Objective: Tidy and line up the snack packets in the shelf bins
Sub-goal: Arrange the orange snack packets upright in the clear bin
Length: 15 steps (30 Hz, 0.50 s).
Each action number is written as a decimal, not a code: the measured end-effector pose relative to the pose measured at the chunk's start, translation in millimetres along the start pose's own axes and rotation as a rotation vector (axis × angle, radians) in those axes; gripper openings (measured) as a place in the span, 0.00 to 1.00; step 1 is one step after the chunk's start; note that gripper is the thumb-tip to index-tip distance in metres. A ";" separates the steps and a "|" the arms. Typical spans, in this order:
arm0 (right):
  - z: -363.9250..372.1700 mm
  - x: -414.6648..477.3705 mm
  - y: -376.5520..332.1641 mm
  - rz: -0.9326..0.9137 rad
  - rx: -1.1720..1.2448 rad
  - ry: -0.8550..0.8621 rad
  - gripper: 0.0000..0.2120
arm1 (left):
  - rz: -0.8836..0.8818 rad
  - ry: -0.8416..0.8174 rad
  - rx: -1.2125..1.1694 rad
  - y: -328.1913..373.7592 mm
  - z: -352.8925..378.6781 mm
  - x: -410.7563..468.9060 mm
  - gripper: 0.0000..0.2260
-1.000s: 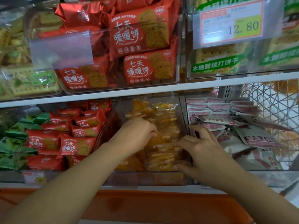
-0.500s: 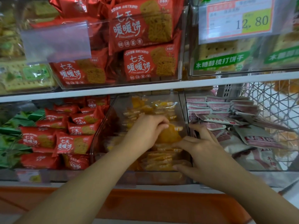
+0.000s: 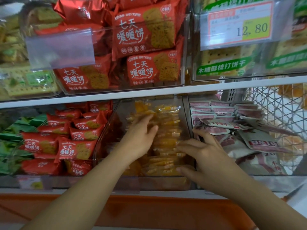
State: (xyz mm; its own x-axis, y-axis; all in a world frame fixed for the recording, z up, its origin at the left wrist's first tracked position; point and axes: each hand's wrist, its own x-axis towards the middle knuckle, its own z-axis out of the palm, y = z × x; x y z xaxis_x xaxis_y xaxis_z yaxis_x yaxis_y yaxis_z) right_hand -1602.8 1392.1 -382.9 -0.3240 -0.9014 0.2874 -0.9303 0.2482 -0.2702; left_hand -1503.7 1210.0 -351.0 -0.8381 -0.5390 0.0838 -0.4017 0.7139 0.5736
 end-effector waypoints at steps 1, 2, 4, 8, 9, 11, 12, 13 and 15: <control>0.7 1.0 1.1 0.009 0.045 0.044 0.27 | -0.066 -0.080 0.083 -1.1 1.6 -1.5 0.25; -0.2 2.6 1.1 0.033 0.104 0.109 0.27 | -0.104 -0.170 0.208 -0.3 5.4 -3.1 0.27; -2.6 6.8 1.4 0.126 0.229 0.187 0.29 | -0.119 -0.272 0.353 8.0 15.3 -3.6 0.29; 2.8 12.4 4.9 0.214 0.275 0.151 0.31 | -0.151 -0.357 0.246 31.5 37.0 6.5 0.31; 3.3 14.2 4.6 0.210 0.279 0.158 0.30 | -0.155 -0.371 0.230 33.5 39.1 9.2 0.31; 3.2 17.2 4.1 0.194 0.269 0.159 0.30 | -0.112 -0.396 0.196 28.0 35.8 11.3 0.30; 2.9 18.5 4.3 0.179 0.244 0.148 0.31 | -0.074 -0.403 0.146 22.5 29.4 10.5 0.29; 2.4 20.4 4.6 0.168 0.195 0.131 0.32 | -0.038 -0.401 0.064 13.7 21.1 10.7 0.28; 1.1 26.0 2.8 0.155 0.046 0.093 0.35 | -0.014 -0.351 -0.135 -5.0 -0.4 9.4 0.23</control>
State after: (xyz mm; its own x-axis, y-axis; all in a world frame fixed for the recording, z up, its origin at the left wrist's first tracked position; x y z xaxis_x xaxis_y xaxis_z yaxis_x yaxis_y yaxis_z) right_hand -1613.6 1368.9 -377.2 -0.4794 -0.8164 0.3219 -0.8598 0.3634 -0.3588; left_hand -1509.4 1201.2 -352.8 -0.9177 -0.3456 -0.1959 -0.3815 0.6292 0.6772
